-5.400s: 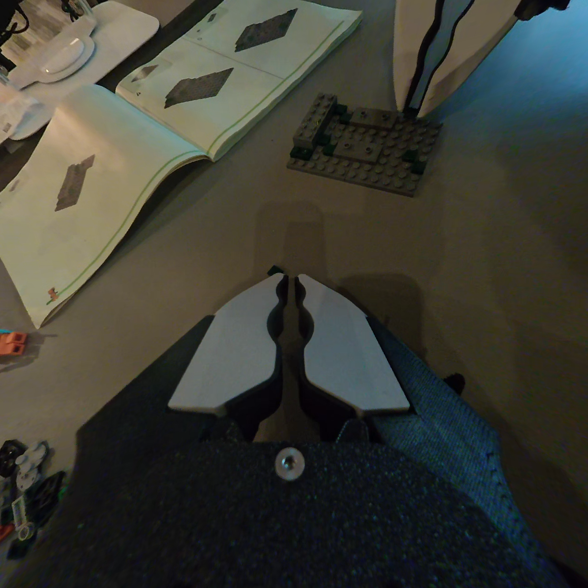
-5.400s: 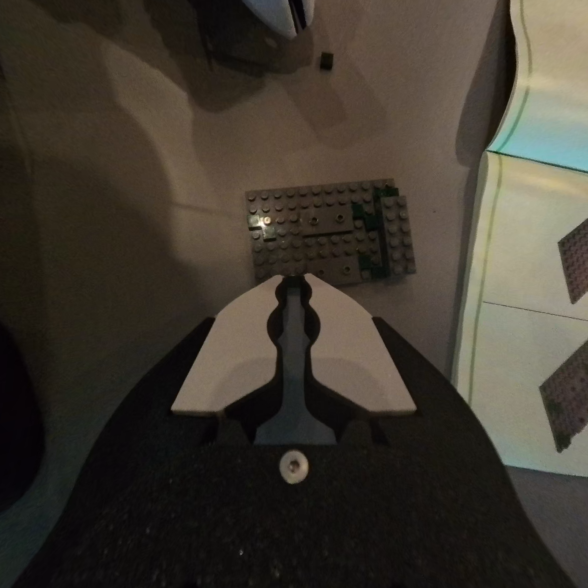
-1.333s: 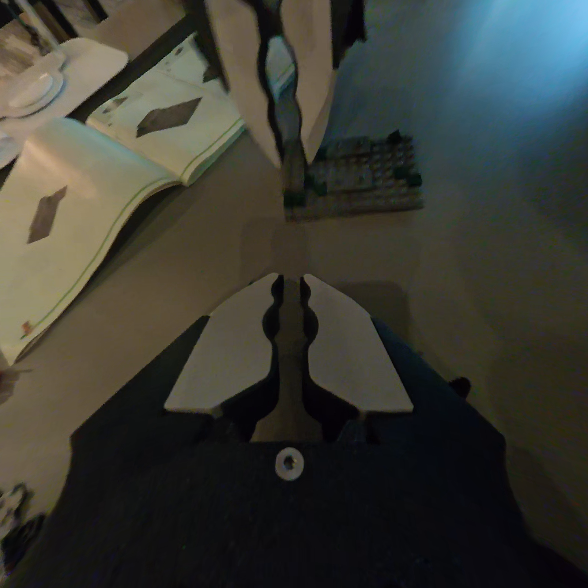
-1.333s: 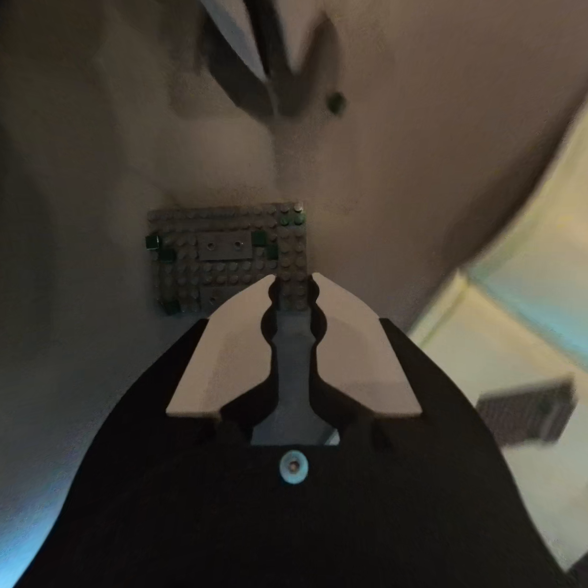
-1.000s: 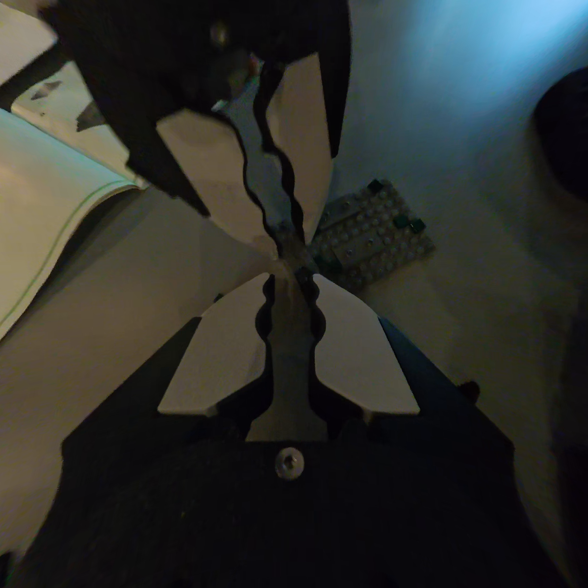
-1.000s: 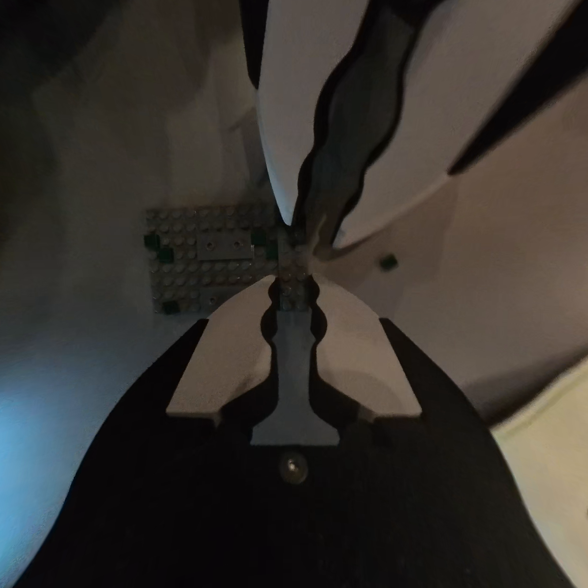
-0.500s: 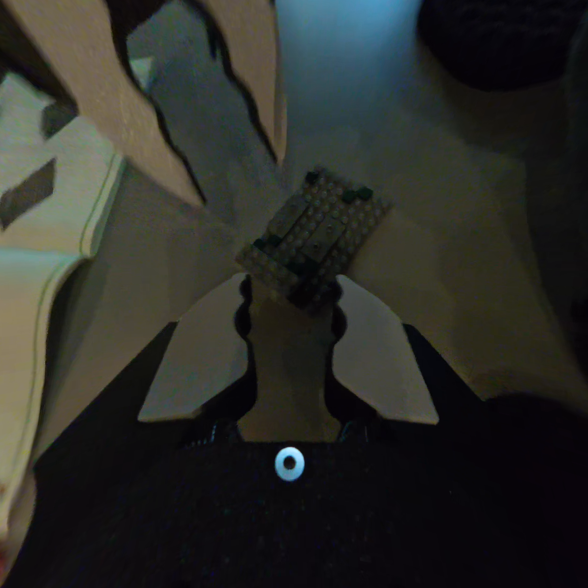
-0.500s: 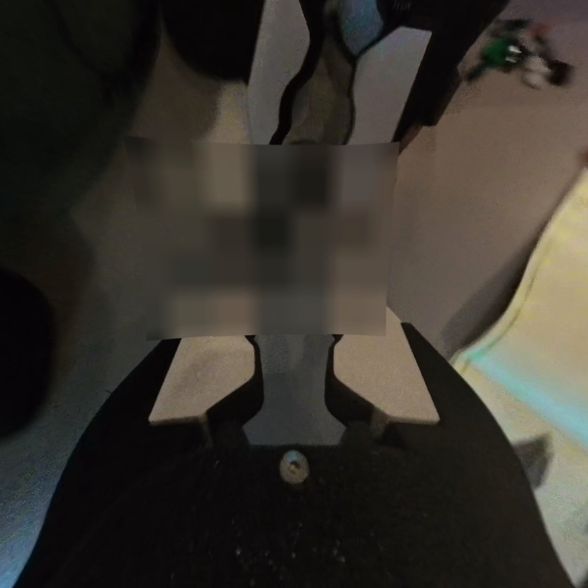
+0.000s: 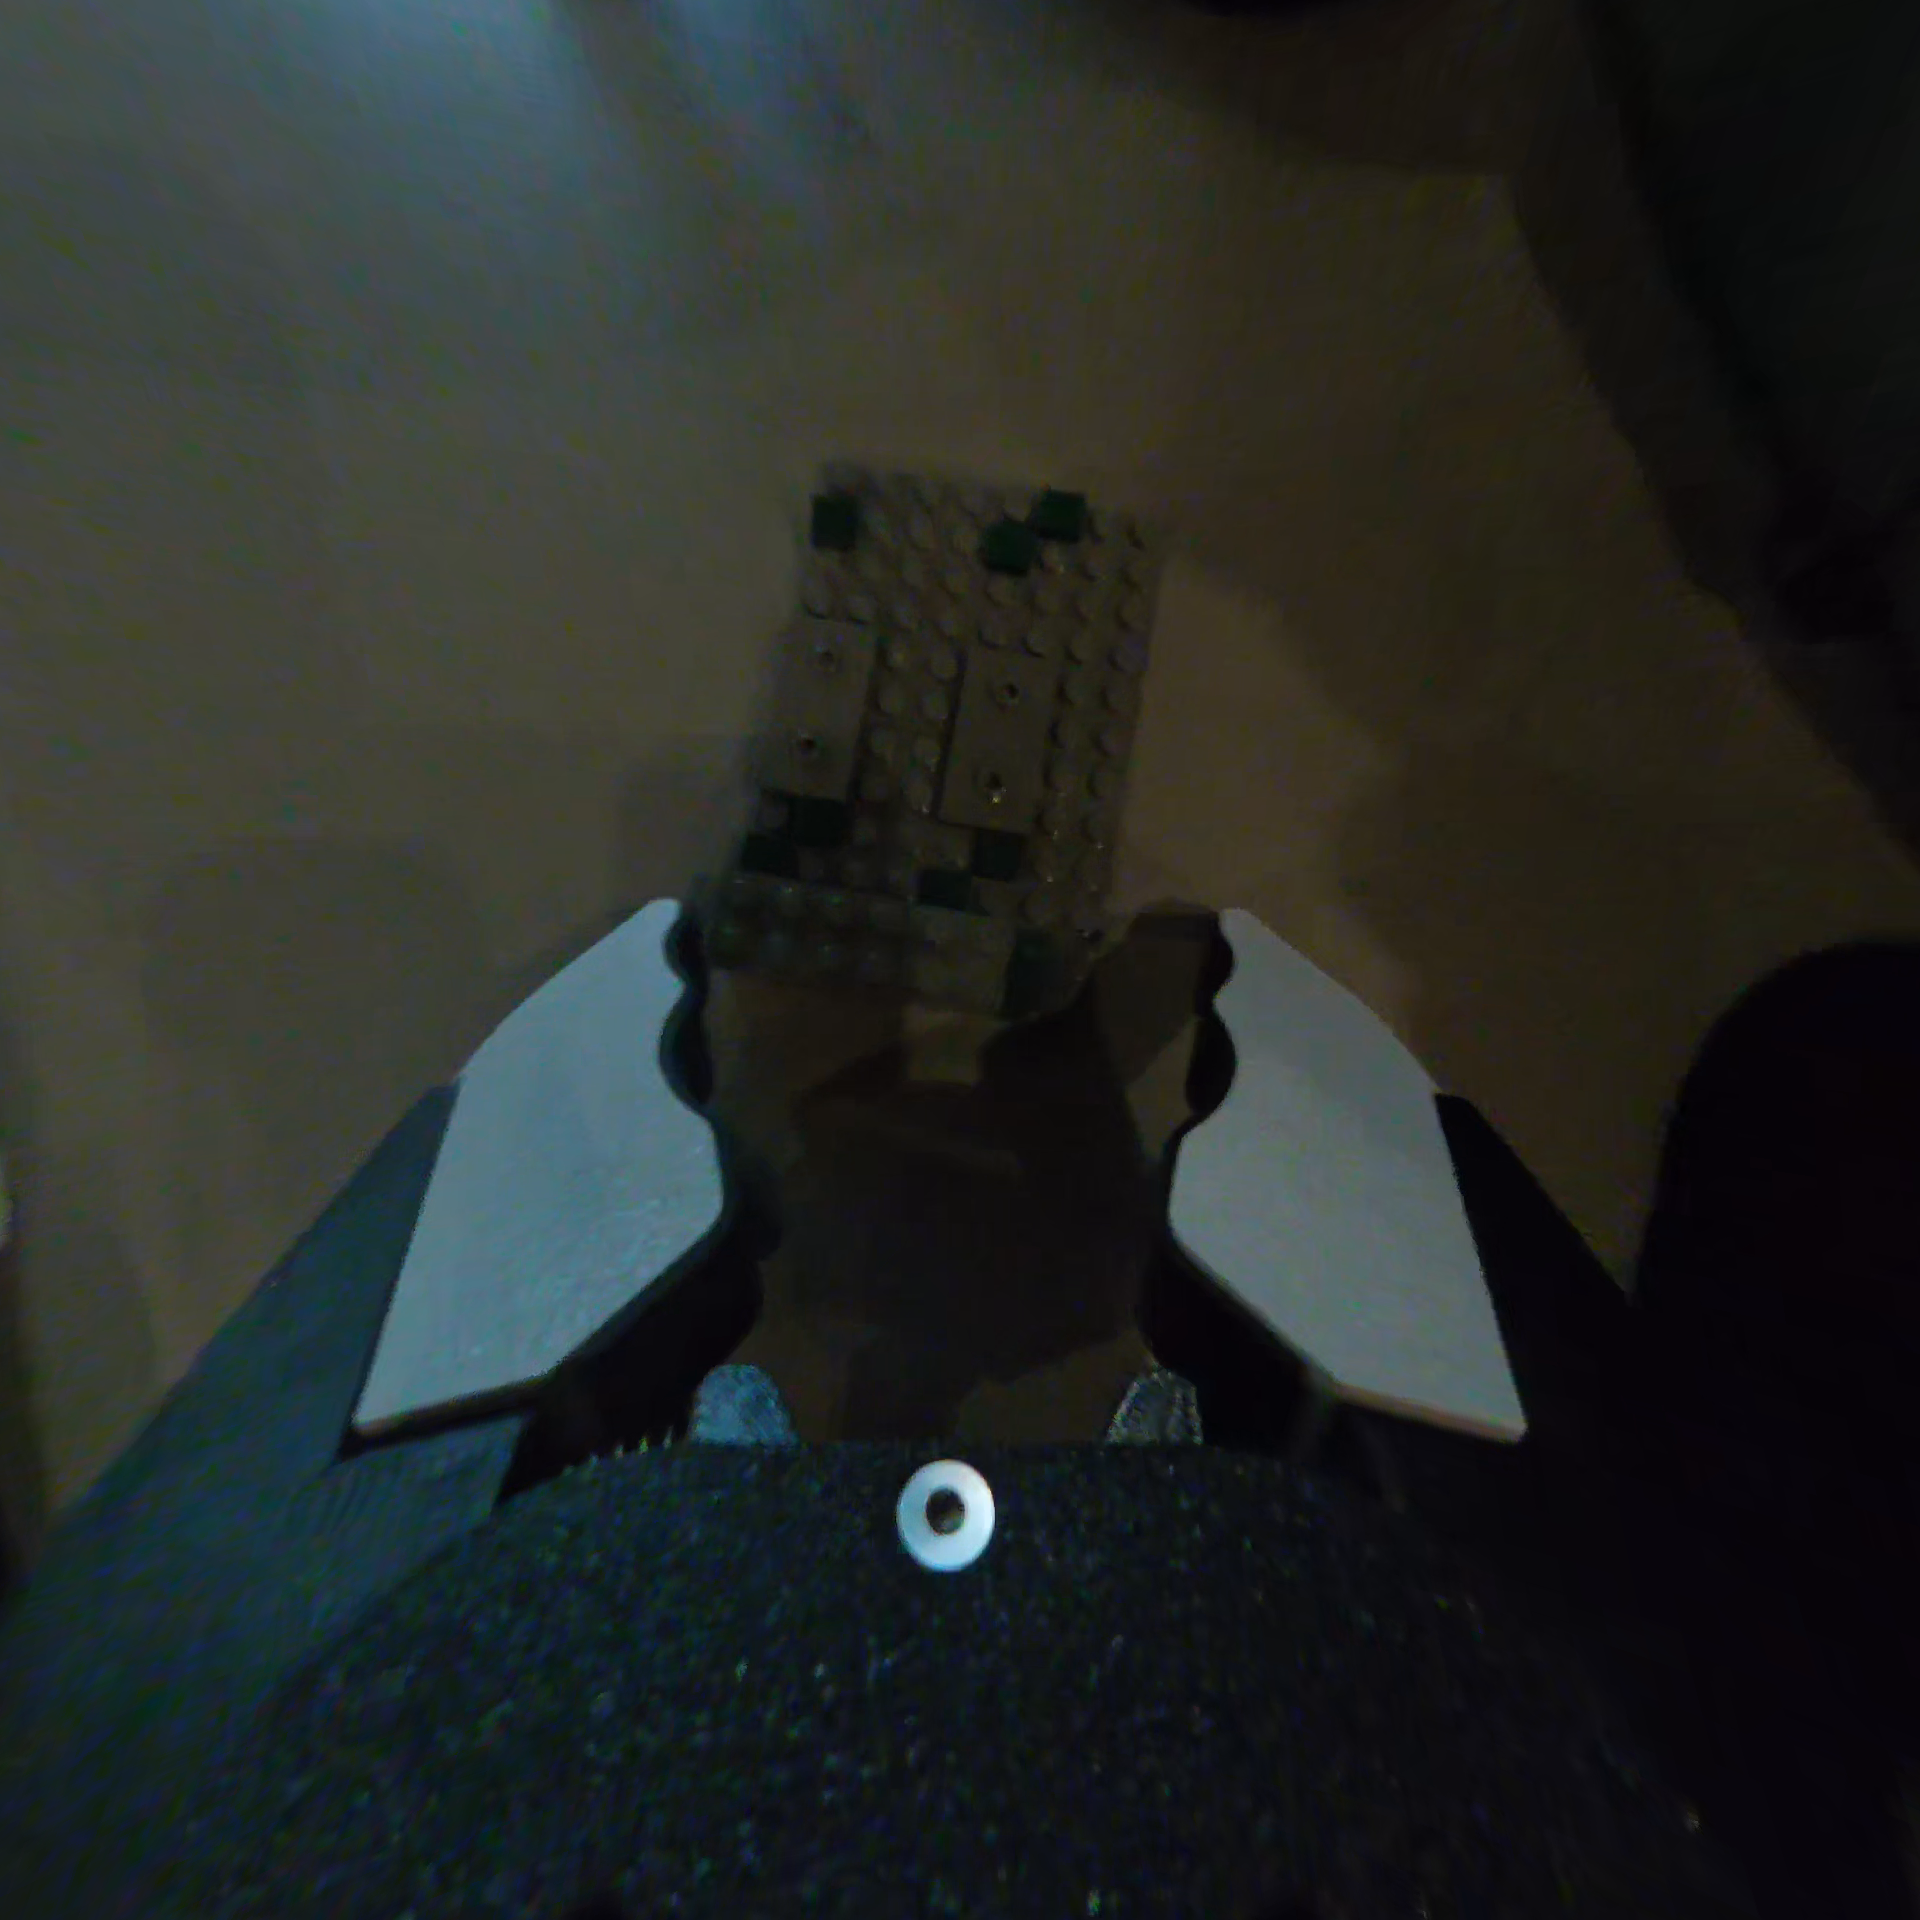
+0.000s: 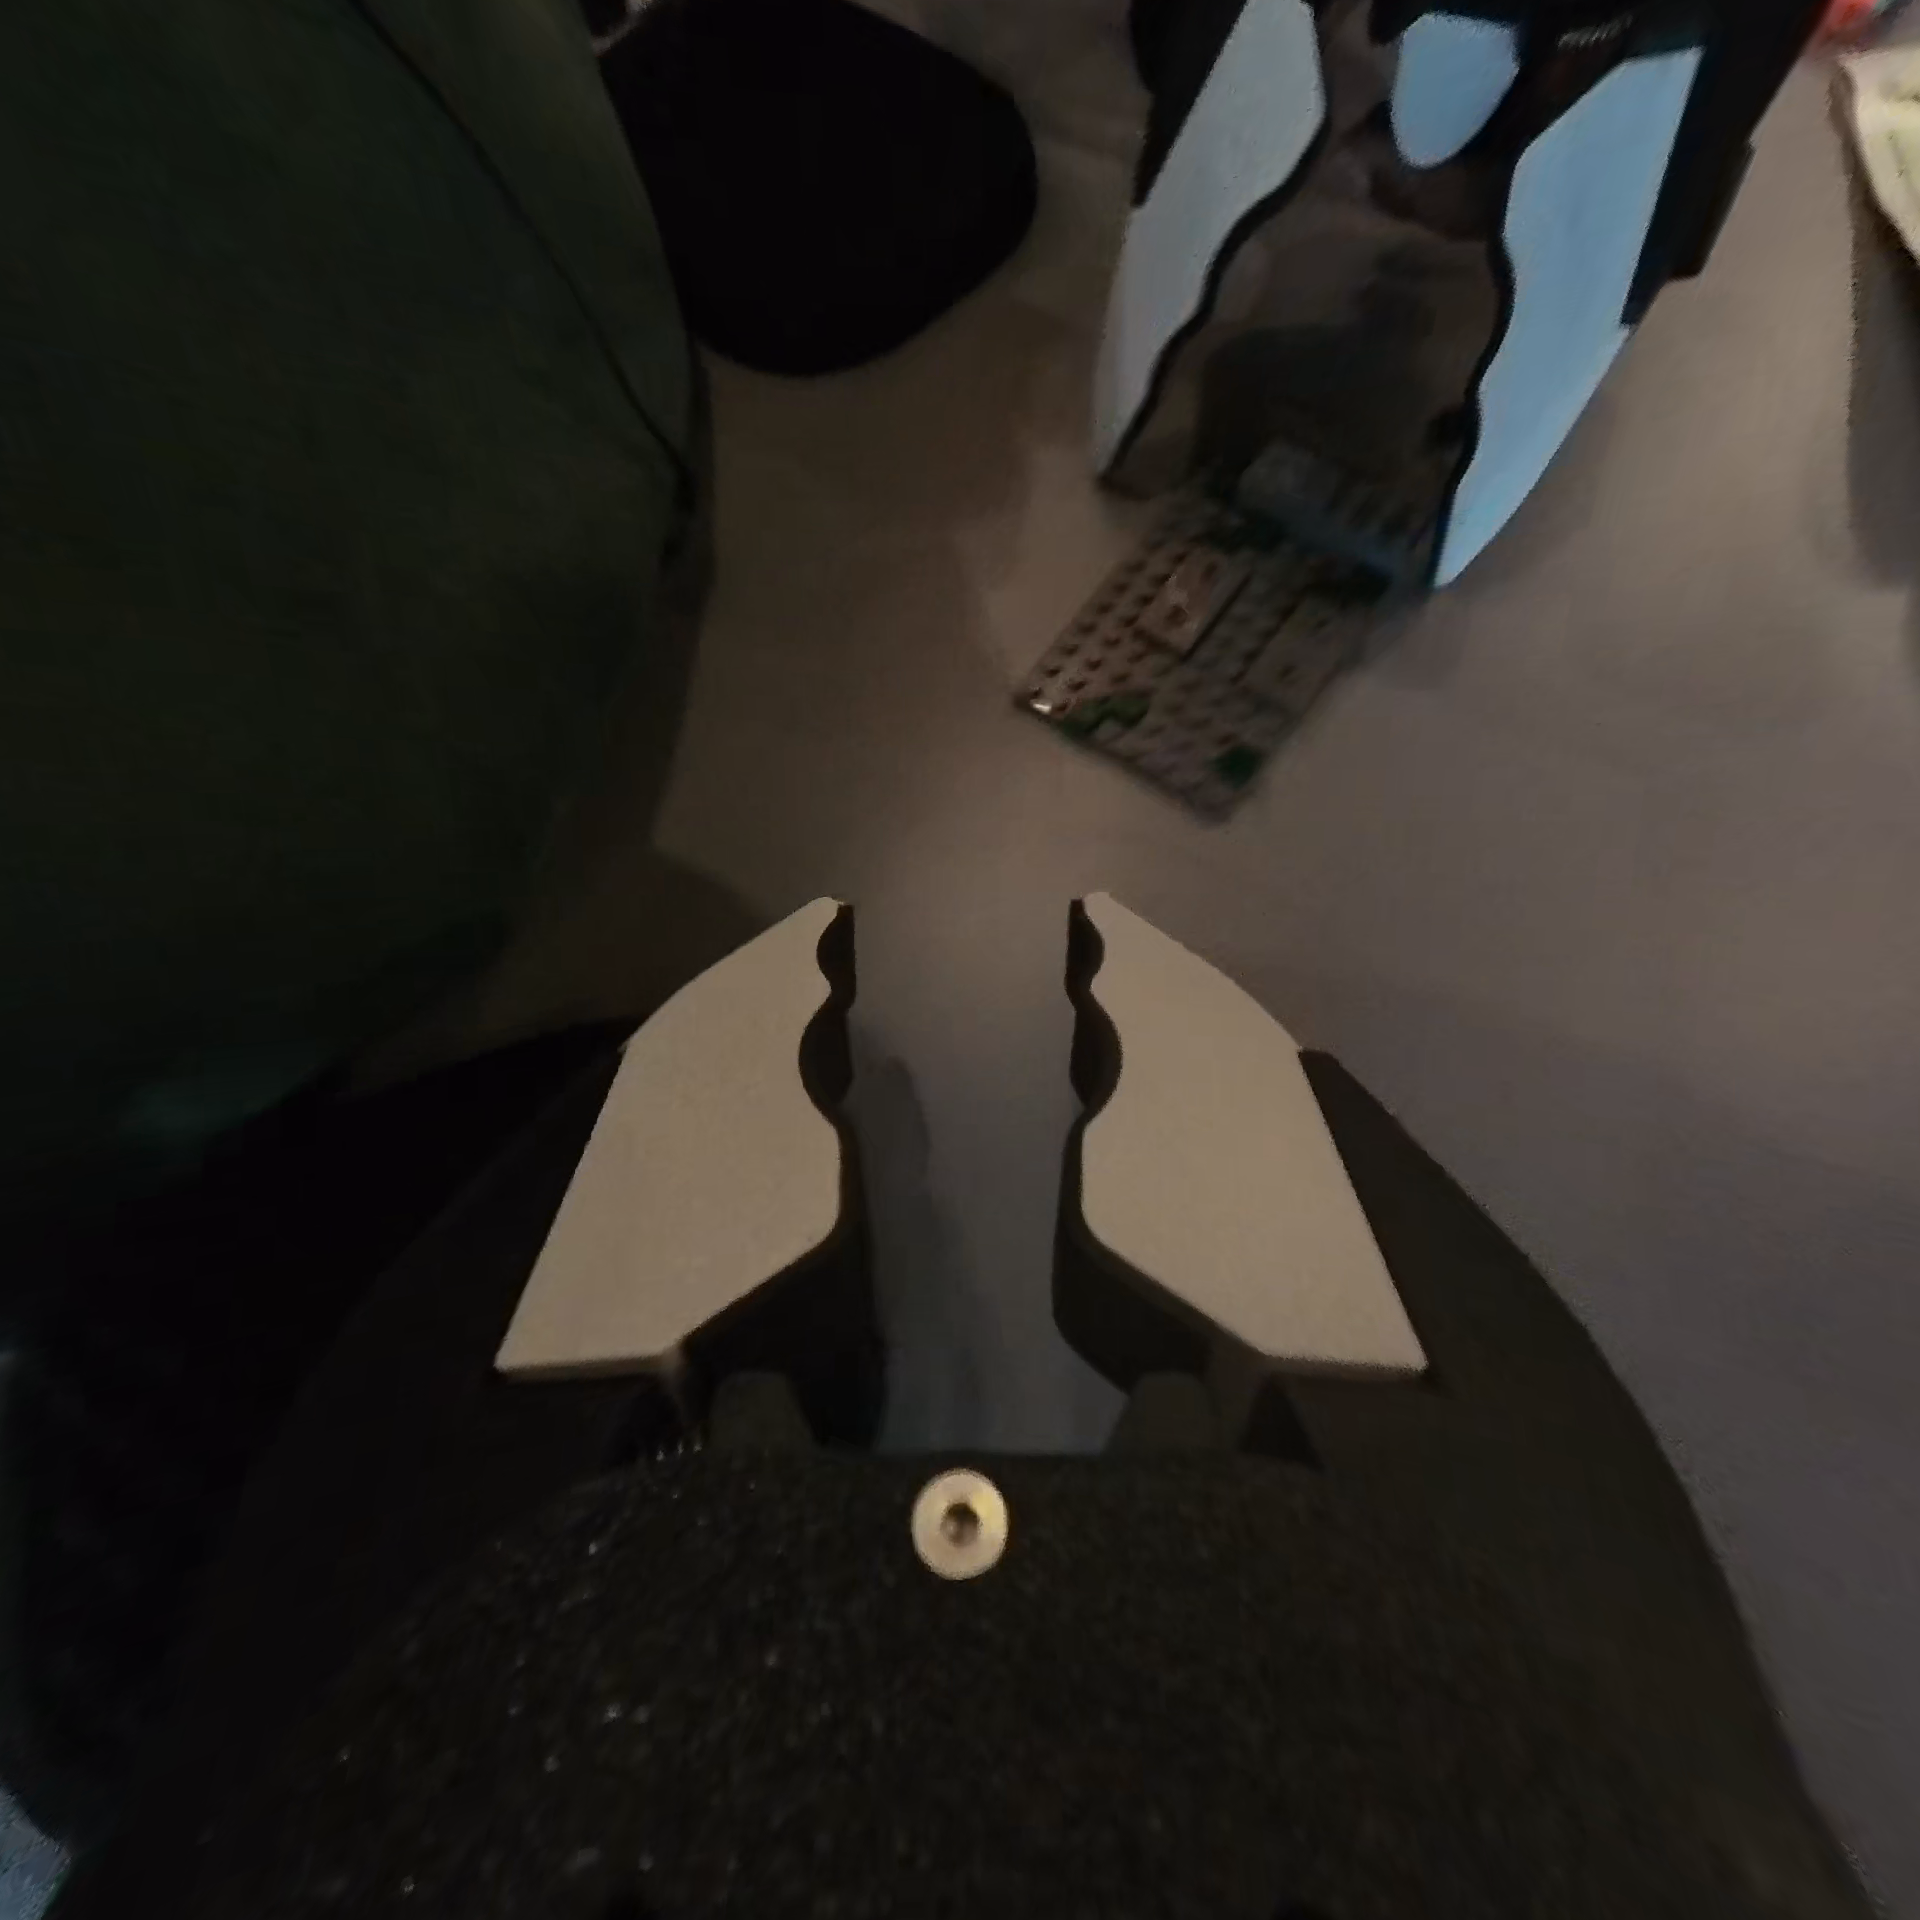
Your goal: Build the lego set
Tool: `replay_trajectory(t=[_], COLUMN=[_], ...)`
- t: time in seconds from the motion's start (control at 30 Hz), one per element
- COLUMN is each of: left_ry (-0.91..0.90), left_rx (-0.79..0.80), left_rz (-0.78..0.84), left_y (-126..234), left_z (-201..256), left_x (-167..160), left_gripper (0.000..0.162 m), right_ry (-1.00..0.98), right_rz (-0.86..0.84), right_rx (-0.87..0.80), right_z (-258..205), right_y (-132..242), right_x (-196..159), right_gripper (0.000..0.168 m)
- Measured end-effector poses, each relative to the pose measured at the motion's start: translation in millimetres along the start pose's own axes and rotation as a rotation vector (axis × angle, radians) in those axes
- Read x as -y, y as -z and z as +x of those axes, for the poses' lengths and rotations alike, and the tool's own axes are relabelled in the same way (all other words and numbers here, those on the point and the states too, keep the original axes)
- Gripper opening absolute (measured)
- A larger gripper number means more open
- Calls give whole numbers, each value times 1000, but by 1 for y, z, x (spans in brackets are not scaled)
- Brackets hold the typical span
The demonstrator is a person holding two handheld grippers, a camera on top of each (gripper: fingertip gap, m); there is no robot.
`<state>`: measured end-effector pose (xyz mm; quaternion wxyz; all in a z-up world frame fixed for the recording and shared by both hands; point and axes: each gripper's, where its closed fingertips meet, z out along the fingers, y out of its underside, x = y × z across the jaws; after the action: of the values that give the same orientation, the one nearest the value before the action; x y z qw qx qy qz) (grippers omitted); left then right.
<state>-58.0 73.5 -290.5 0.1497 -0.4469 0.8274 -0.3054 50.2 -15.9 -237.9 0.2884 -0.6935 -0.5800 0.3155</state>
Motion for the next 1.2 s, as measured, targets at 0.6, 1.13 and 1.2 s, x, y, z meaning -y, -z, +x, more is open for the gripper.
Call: replay_trajectory(t=[0.6,1.13,1.2], left_ry=[134,129,104], left_rx=[158,244,259], left_rz=[121,330,280], left_y=[3,11,5], left_z=[6,14,15], left_x=[6,40,35], left_gripper=[68,49,49], right_ry=[-305,-490,-458], right_rz=[102,-1,-54], right_rx=[-210,193,221], right_z=[40,68,69], right_y=[-3,-27,-32], right_x=[-9,-3,-6], right_gripper=[35,31,31])
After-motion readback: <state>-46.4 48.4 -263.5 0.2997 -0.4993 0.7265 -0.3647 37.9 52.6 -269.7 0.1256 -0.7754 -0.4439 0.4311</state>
